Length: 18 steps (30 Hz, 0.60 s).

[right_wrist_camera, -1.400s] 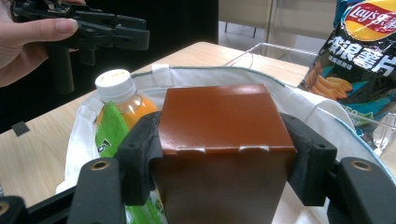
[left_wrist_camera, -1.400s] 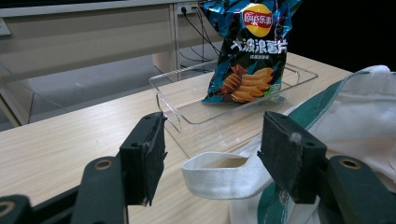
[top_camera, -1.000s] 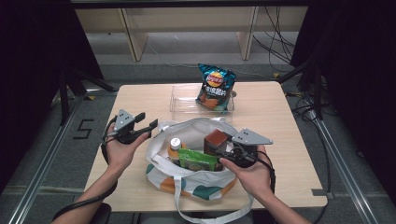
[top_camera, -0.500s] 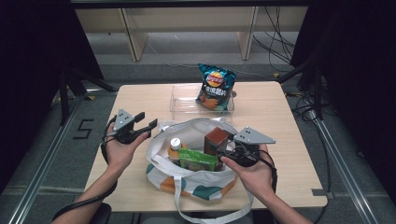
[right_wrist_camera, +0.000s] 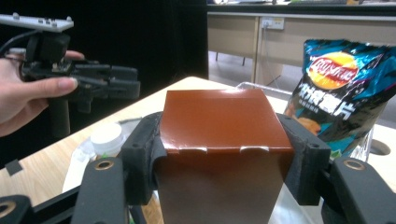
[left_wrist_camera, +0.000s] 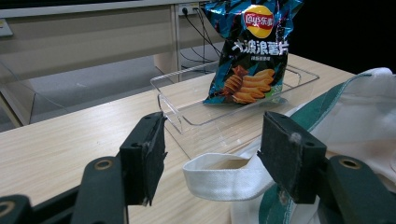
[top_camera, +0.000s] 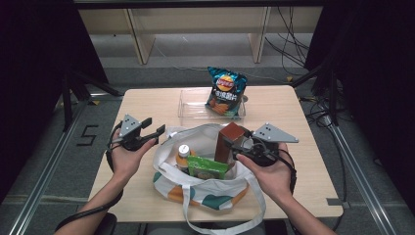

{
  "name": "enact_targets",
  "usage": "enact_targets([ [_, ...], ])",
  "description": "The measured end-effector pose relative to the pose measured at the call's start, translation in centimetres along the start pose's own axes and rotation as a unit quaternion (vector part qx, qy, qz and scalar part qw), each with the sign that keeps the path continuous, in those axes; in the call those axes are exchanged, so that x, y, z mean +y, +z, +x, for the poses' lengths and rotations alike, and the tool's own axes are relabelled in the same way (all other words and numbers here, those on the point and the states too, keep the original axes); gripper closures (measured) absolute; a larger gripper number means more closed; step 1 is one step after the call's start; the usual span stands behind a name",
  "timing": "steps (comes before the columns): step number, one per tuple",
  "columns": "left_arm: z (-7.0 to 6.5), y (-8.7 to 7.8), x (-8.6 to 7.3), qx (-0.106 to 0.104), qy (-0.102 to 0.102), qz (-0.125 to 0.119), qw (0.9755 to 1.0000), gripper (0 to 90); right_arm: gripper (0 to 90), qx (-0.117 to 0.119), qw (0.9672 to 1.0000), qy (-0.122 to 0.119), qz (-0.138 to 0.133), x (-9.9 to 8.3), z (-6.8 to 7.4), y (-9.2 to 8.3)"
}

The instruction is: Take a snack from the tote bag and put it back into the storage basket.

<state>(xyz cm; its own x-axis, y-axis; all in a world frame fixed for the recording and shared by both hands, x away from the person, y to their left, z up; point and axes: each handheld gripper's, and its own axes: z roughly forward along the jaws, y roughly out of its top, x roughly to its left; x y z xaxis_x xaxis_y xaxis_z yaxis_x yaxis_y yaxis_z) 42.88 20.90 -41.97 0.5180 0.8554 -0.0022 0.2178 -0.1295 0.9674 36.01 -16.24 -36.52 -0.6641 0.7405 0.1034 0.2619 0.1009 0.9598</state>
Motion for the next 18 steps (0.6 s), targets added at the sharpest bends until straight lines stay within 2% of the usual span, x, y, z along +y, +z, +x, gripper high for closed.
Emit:
enact_targets([
  [1, 0.0, 0.0, 0.0, 0.000, 0.001, 0.000, 1.0000, 39.6, 39.9, -0.001, 1.0000, -0.005, -0.002, 0.2, -0.1, 0.0],
  [2, 0.0, 0.0, 0.0, 0.000, 0.000, 0.000, 1.0000, 39.6, 39.9, -0.003, 1.0000, 0.004, -0.002, 0.3, 0.0, -0.2],
  [3, 0.0, 0.0, 0.0, 0.000, 0.000, 0.000, 1.0000, 39.6, 39.9, -0.003, 1.0000, -0.002, -0.004, 0.5, -0.2, -0.2],
  [6, 0.1, 0.0, 0.0, 0.000, -0.001, 0.000, 1.0000, 39.6, 39.9, -0.004, 0.9999, 0.001, -0.013, 0.9, -0.3, -0.2],
  [7, 0.0, 0.0, 0.0, 0.001, -0.001, 0.000, 1.0000, 39.6, 39.9, -0.008, 0.9997, -0.015, -0.016, 1.0, -0.5, -0.3],
  [8, 0.0, 0.0, 0.0, 0.001, -0.002, 0.000, 1.0000, 39.6, 39.9, -0.006, 0.9999, 0.007, -0.010, 1.1, -0.3, -0.4],
  [10, 0.0, 0.0, 0.0, 0.001, -0.001, 0.000, 1.0000, 39.6, 39.9, -0.002, 0.9998, 0.000, -0.019, 1.4, -0.5, -0.3],
  [12, 0.0, 0.0, 0.0, 0.001, -0.002, 0.000, 1.0000, 39.6, 39.9, -0.003, 0.9998, 0.009, -0.019, 1.7, -0.4, -0.4],
  [15, 0.1, 0.0, 0.0, 0.001, -0.002, 0.001, 1.0000, 39.6, 39.9, -0.007, 0.9997, -0.001, -0.025, 2.2, -0.7, -0.5],
  [18, 0.1, 0.0, 0.0, 0.001, -0.003, 0.000, 1.0000, 39.6, 39.9, -0.004, 0.9996, 0.009, -0.028, 2.6, -0.8, -0.5],
])
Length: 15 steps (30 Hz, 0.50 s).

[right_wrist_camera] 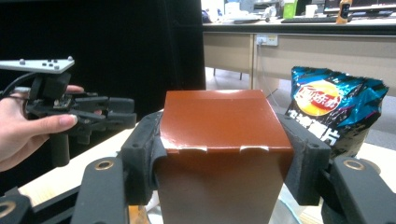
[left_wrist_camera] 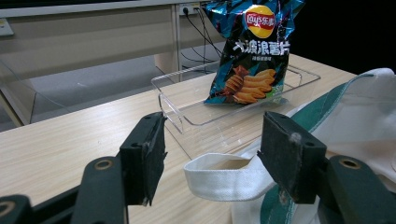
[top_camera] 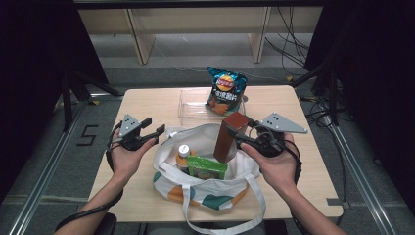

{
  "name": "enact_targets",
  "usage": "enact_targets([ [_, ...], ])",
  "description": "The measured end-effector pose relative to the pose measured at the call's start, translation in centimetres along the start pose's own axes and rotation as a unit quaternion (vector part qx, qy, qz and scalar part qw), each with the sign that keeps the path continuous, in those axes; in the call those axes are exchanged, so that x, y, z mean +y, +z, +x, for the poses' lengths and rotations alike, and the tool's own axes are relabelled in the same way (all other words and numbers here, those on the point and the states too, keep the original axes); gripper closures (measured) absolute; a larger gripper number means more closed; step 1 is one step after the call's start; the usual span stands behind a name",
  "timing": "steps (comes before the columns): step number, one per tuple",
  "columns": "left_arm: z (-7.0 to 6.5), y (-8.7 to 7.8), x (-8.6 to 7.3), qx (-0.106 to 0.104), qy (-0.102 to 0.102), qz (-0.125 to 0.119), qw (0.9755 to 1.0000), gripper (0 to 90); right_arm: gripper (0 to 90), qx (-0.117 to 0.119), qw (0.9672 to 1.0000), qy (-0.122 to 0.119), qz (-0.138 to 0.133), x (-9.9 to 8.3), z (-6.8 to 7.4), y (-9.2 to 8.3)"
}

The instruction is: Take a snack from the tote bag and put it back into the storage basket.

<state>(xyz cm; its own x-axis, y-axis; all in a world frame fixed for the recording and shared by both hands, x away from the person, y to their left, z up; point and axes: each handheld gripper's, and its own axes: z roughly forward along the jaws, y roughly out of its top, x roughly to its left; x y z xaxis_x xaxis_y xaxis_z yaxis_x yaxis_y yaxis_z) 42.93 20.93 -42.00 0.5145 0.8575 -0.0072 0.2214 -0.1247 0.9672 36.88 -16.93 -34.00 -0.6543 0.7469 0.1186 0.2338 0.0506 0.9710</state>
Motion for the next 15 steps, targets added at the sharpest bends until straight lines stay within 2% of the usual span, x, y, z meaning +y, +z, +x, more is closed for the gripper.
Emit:
enact_targets([
  [3, 0.0, 0.0, 0.0, 0.000, 0.000, 0.000, 1.0000, 39.6, 40.0, -0.003, 1.0000, -0.008, -0.004, 0.4, -0.2, 0.0],
  [5, 0.0, 0.0, 0.0, 0.000, -0.001, -0.001, 1.0000, 39.6, 40.0, -0.006, 1.0000, 0.006, -0.004, 0.7, -0.2, -0.1],
  [6, 0.0, 0.0, 0.0, 0.000, 0.000, 0.000, 1.0000, 39.6, 40.0, -0.005, 1.0000, -0.003, -0.005, 0.8, -0.3, -0.1],
  [7, 0.0, 0.0, 0.0, 0.001, -0.001, -0.001, 1.0000, 39.6, 40.0, -0.006, 1.0000, 0.003, -0.006, 0.9, -0.3, -0.1],
  [8, 0.1, 0.0, 0.0, 0.000, 0.000, 0.000, 1.0000, 39.6, 40.0, -0.003, 1.0000, -0.003, -0.007, 1.0, -0.4, -0.1],
  [10, 0.1, 0.0, 0.0, 0.001, 0.002, 0.000, 1.0000, 39.6, 40.0, -0.008, 0.9999, 0.006, -0.011, 1.2, -0.4, -0.1],
  [11, 0.1, 0.0, 0.0, 0.000, 0.003, 0.000, 1.0000, 39.6, 40.0, -0.011, 0.9998, -0.008, -0.013, 1.5, -0.6, -0.2],
  [12, 0.0, 0.0, 0.0, 0.001, -0.001, 0.000, 1.0000, 39.6, 40.0, -0.008, 0.9999, 0.001, -0.015, 1.5, -0.5, -0.1],
  [14, 0.0, 0.0, 0.0, 0.001, 0.000, 0.000, 1.0000, 39.6, 40.0, -0.007, 0.9999, -0.001, -0.016, 1.8, -0.6, -0.2],
  [15, 0.0, 0.0, 0.0, 0.000, 0.000, 0.000, 1.0000, 39.6, 40.0, -0.007, 0.9999, 0.008, -0.012, 1.9, -0.5, -0.3],
])
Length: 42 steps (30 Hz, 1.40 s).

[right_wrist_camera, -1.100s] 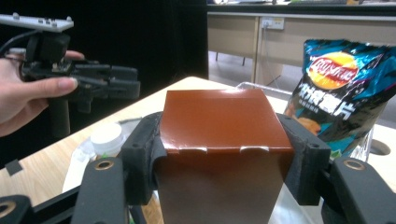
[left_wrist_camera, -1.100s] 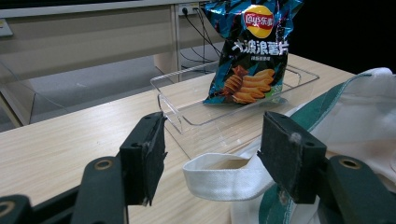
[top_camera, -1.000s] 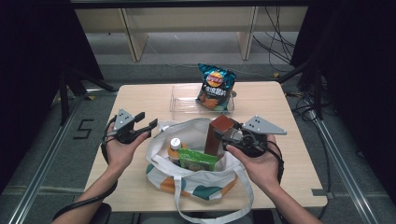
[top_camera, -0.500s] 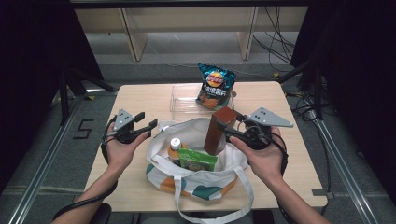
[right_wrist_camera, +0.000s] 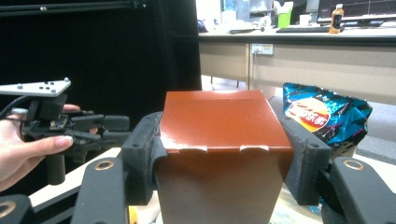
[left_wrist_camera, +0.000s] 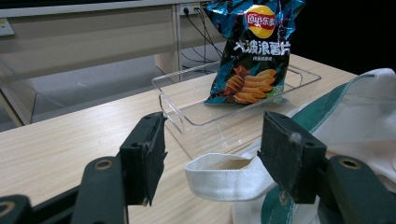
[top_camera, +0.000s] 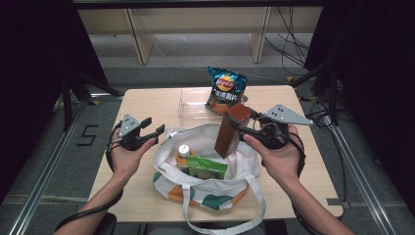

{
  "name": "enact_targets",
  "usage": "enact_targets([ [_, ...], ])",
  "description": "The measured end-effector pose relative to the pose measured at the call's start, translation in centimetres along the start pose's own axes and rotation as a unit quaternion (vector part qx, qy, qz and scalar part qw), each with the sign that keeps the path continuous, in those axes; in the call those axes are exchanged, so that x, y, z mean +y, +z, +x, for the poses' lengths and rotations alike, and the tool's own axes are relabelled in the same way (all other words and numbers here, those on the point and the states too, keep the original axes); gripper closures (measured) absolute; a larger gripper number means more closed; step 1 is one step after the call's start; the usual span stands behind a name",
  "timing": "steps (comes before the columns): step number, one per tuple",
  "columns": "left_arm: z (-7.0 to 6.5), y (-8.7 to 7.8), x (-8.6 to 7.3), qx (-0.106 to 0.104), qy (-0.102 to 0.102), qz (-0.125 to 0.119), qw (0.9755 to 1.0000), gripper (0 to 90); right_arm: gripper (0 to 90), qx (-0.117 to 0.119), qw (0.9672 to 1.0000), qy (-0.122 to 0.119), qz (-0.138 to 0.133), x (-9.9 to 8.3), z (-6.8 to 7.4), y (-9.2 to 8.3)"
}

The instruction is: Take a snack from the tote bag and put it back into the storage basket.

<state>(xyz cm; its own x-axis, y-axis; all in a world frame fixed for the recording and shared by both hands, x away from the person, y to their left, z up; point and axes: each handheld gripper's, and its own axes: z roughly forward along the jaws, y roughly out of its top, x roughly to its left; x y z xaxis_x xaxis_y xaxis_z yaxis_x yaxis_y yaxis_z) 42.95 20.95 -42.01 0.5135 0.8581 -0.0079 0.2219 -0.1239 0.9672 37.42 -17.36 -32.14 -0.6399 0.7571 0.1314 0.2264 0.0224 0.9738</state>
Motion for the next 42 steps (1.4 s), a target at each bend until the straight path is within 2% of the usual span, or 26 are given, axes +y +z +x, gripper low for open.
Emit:
enact_targets([
  [5, 0.0, 0.0, 0.0, 0.000, 0.001, 0.000, 1.0000, 39.6, 40.0, -0.003, 0.9999, -0.016, -0.006, 0.3, -0.4, 0.2],
  [6, 0.0, 0.0, 0.0, 0.000, 0.000, -0.001, 1.0000, 39.6, 40.0, -0.003, 1.0000, -0.004, -0.004, 0.3, -0.3, 0.2],
  [9, 0.0, 0.0, 0.0, 0.000, 0.000, -0.001, 1.0000, 39.6, 40.0, -0.006, 1.0000, 0.000, -0.004, 0.5, -0.3, 0.2],
  [11, 0.0, 0.0, 0.0, 0.000, 0.000, 0.000, 1.0000, 39.6, 40.0, -0.002, 1.0000, -0.001, -0.005, 0.6, -0.4, 0.2],
  [12, 0.0, 0.0, 0.0, 0.000, 0.000, 0.000, 1.0000, 39.6, 40.0, -0.001, 0.9999, -0.009, -0.008, 0.7, -0.5, 0.3],
  [13, 0.0, 0.0, 0.0, -0.001, 0.001, 0.000, 1.0000, 39.6, 40.0, -0.001, 1.0000, -0.002, -0.010, 0.8, -0.4, 0.3],
  [14, 0.0, 0.0, 0.0, -0.001, 0.002, 0.000, 1.0000, 39.6, 40.0, -0.006, 0.9999, -0.011, -0.012, 0.9, -0.6, 0.2],
  [15, 0.0, 0.0, 0.0, -0.001, 0.002, 0.000, 1.0000, 39.6, 40.0, -0.003, 0.9999, -0.001, -0.014, 1.0, -0.5, 0.2],
  [19, 0.0, 0.0, 0.0, -0.001, 0.002, 0.000, 1.0000, 39.6, 40.0, -0.007, 0.9998, -0.008, -0.019, 1.5, -0.6, 0.0],
  [20, -0.1, 0.0, 0.0, -0.001, 0.002, 0.000, 1.0000, 39.6, 40.0, -0.004, 0.9998, -0.002, -0.021, 1.6, -0.6, 0.0],
  [27, -0.1, 0.0, 0.0, -0.002, 0.001, 0.000, 1.0000, 39.6, 40.0, -0.013, 0.9995, -0.005, -0.029, 2.3, -0.8, -0.3],
  [38, -0.2, 0.1, 0.0, -0.002, 0.001, 0.000, 1.0000, 39.6, 40.0, -0.014, 0.9992, -0.004, -0.038, 2.9, -1.1, -0.4],
  [39, -0.2, 0.1, 0.0, -0.002, 0.001, 0.000, 1.0000, 39.6, 40.1, -0.011, 0.9993, 0.003, -0.037, 3.0, -1.1, -0.4],
  [42, -0.2, 0.1, 0.1, -0.002, 0.002, 0.001, 1.0000, 39.6, 40.0, -0.014, 0.9989, -0.005, -0.044, 3.3, -1.2, -0.4],
])
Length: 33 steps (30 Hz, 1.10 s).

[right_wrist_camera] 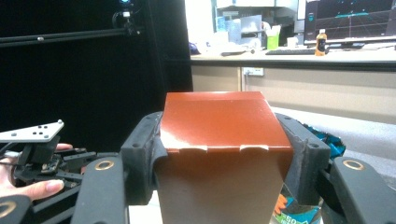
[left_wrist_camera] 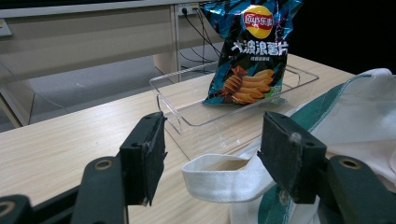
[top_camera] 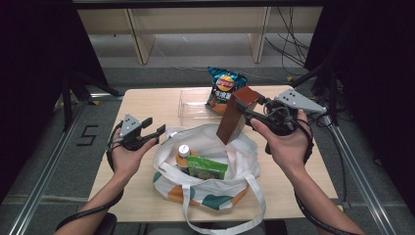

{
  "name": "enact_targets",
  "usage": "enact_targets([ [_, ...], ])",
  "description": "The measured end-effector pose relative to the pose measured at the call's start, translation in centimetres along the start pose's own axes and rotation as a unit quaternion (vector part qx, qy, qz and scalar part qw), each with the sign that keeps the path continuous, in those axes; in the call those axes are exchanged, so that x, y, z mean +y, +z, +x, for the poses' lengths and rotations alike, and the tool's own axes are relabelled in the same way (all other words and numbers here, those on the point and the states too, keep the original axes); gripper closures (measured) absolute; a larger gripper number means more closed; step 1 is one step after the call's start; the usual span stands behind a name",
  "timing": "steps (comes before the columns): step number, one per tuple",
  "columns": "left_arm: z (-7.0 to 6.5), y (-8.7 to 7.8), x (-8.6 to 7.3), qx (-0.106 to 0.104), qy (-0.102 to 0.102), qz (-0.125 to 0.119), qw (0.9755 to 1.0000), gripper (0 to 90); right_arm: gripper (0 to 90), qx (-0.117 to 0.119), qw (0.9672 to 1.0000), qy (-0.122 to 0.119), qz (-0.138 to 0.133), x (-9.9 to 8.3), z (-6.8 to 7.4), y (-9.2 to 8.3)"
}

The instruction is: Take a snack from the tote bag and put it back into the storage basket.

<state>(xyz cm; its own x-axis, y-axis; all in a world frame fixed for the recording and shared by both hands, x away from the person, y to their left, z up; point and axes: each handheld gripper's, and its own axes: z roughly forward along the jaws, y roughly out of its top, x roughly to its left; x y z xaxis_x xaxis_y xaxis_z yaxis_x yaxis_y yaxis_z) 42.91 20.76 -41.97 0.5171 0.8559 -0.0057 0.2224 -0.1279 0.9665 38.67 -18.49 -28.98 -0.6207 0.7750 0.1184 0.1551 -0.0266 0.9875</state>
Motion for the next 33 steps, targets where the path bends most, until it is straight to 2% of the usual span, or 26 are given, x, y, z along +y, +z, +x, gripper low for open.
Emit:
enact_targets([
  [1, 0.0, 0.0, 0.0, 0.000, 0.000, -0.001, 1.0000, 39.6, 40.0, 0.000, 1.0000, 0.006, 0.003, 0.1, 0.1, 0.0],
  [5, 0.0, 0.0, 0.0, 0.000, -0.001, 0.001, 1.0000, 39.6, 40.1, -0.001, 1.0000, 0.002, -0.008, 0.6, -0.1, 0.1],
  [12, 0.0, 0.0, 0.0, 0.000, 0.000, 0.000, 1.0000, 39.6, 40.0, -0.006, 0.9999, 0.003, -0.009, 1.0, -0.4, 0.3],
  [13, 0.0, 0.0, 0.0, 0.000, 0.000, 0.000, 1.0000, 39.6, 40.0, -0.006, 0.9999, 0.012, -0.008, 1.1, -0.3, 0.3],
  [14, 0.0, 0.0, 0.0, 0.000, -0.001, 0.000, 1.0000, 39.6, 40.0, -0.008, 0.9999, 0.002, -0.010, 1.2, -0.5, 0.4],
  [16, 0.0, 0.0, 0.0, 0.000, -0.001, 0.000, 1.0000, 39.6, 40.0, -0.006, 0.9999, 0.008, -0.012, 1.3, -0.5, 0.4],
  [17, 0.0, 0.0, 0.0, 0.000, -0.001, 0.000, 1.0000, 39.6, 40.0, -0.009, 0.9998, -0.005, -0.015, 1.4, -0.7, 0.5],
  [19, 0.0, 0.0, 0.0, -0.001, -0.001, 0.000, 1.0000, 39.6, 40.0, -0.007, 0.9998, 0.010, -0.012, 1.5, -0.6, 0.5],
  [25, 0.1, -0.1, 0.0, 0.000, 0.000, 0.000, 1.0000, 39.6, 40.0, -0.011, 0.9998, 0.006, -0.015, 1.8, -0.9, 0.8],
  [26, 0.1, -0.1, 0.0, 0.000, 0.001, 0.000, 1.0000, 39.6, 40.1, -0.014, 0.9998, 0.000, -0.016, 1.9, -1.0, 0.9],
  [28, 0.1, -0.1, 0.0, 0.000, 0.001, -0.001, 1.0000, 39.6, 40.1, -0.018, 0.9998, 0.006, -0.012, 1.9, -1.0, 1.0],
  [32, 0.1, -0.1, 0.0, 0.000, 0.001, -0.001, 1.0000, 39.6, 40.1, -0.028, 0.9995, 0.001, -0.015, 2.0, -1.5, 1.5],
  [33, 0.1, -0.1, 0.1, 0.000, 0.001, -0.001, 1.0000, 39.6, 40.1, -0.032, 0.9994, 0.008, -0.012, 1.9, -1.4, 1.6],
])
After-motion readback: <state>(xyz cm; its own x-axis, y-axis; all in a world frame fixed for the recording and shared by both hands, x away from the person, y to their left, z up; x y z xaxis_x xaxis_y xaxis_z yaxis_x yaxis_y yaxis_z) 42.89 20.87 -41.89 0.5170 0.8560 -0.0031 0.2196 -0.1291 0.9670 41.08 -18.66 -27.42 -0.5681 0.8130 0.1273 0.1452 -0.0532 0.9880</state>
